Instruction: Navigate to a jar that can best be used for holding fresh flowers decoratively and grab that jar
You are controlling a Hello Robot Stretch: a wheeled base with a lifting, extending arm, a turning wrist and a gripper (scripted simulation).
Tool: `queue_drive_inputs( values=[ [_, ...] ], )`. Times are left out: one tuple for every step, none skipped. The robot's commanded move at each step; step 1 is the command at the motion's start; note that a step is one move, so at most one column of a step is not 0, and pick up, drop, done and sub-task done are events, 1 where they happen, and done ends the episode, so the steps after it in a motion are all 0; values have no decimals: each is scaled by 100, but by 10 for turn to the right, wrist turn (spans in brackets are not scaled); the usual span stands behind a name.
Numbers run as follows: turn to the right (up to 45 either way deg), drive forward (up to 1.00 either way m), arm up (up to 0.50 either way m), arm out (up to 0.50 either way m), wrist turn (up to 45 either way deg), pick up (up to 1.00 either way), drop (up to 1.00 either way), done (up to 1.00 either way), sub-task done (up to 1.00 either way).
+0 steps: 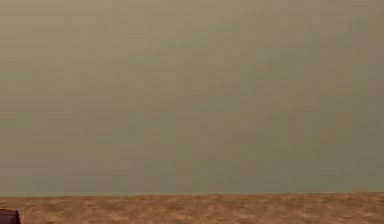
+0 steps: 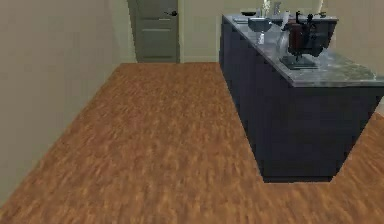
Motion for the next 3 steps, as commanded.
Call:
queue_drive_inputs(
  values=[
    [-450,0,0,0,0,0,0,0,0],
    [-450,0,0,0,0,0,0,0,0],
    [-450,0,0,0,0,0,0,0,0]
  ],
)
